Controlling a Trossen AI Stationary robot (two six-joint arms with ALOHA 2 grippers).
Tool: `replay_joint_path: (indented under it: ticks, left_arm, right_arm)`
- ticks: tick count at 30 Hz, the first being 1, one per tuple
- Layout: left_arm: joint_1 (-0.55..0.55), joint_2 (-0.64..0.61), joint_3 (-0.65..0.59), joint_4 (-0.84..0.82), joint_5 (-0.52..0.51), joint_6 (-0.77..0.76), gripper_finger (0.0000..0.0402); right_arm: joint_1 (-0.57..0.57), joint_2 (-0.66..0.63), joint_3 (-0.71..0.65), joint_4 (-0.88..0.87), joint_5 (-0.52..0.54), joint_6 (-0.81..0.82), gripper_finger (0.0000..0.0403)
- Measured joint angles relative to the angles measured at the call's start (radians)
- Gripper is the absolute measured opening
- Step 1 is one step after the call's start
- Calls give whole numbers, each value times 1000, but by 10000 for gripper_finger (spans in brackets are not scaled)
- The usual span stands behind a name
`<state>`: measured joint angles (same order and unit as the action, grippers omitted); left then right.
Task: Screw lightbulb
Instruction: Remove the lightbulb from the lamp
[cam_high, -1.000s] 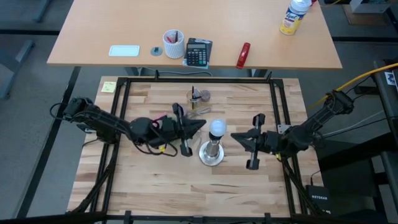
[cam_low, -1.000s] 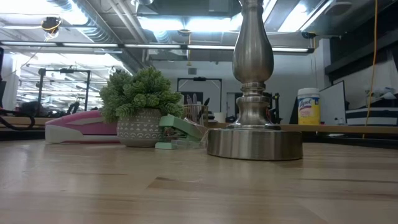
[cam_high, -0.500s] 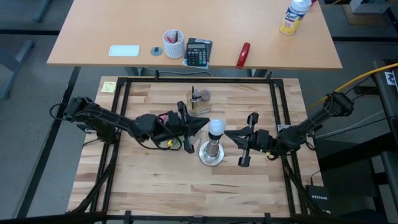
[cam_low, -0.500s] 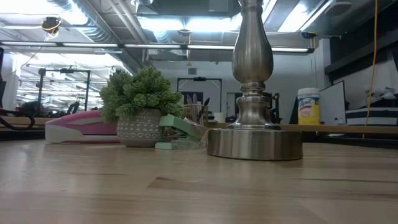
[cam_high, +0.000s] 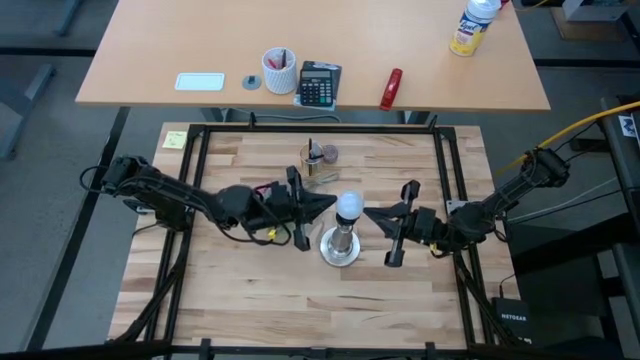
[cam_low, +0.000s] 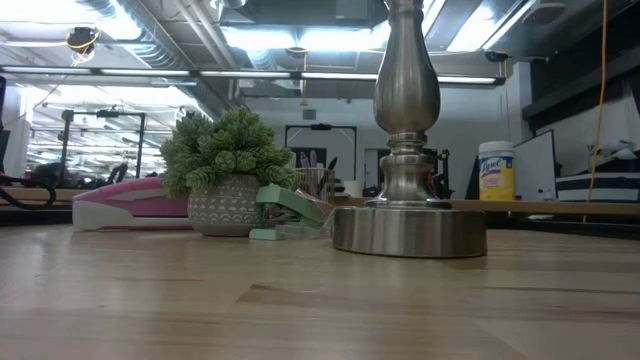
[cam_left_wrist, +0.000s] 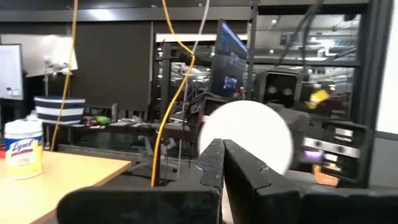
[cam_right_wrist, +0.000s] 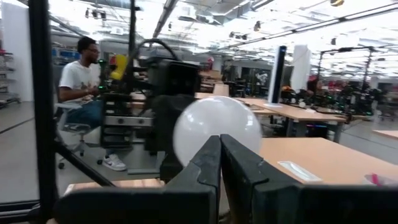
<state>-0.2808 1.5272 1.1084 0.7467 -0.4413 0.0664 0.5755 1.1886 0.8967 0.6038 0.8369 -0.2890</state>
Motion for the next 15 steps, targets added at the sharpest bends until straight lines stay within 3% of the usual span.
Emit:
replay_joint_path:
  ticks: [15]
  left_arm:
    - [-42, 2, 0, -6, 20, 16, 1]
  right_arm:
    - [-41, 1, 0, -3, 51, -9, 17]
